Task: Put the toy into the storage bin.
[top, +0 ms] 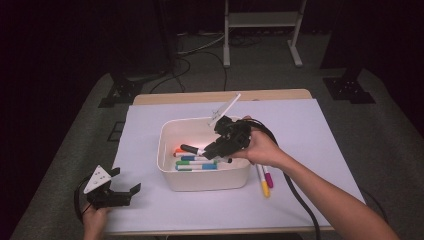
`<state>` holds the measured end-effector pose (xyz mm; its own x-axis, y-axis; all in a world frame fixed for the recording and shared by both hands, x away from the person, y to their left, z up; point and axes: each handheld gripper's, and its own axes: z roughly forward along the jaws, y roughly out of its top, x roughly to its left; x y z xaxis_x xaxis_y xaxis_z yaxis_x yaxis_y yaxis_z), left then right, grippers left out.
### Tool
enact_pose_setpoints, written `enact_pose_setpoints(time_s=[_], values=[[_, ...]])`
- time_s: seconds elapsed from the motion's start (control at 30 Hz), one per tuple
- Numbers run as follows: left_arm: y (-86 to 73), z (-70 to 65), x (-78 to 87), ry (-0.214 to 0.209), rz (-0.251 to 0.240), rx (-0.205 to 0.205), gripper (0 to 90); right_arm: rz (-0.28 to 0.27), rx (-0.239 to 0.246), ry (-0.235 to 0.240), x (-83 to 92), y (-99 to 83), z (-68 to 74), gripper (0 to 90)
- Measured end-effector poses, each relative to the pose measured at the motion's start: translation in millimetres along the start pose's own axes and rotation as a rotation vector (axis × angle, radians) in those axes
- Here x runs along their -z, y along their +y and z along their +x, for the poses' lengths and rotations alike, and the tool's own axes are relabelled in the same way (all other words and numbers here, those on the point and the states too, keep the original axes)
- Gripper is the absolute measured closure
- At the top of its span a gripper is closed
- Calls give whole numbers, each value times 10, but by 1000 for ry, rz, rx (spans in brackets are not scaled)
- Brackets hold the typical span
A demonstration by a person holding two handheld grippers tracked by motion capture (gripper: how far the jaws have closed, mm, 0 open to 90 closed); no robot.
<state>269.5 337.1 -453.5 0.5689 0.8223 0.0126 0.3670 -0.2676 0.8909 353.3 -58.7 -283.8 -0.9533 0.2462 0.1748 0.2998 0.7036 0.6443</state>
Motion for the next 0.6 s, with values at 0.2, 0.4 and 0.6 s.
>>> enact_pose_setpoints(time_s=[0.2, 0.4, 0.6], values=[[-1, 3, 0, -2, -2, 4, 0, 20, 8, 21, -198, 36, -53, 758], [-2, 5, 0, -2, -5, 4, 0, 50, 29, 36, -381, 54, -89, 758], [-3, 5, 1, -3, -6, 5, 0, 61, 37, 32, -486, 74, -132, 758]])
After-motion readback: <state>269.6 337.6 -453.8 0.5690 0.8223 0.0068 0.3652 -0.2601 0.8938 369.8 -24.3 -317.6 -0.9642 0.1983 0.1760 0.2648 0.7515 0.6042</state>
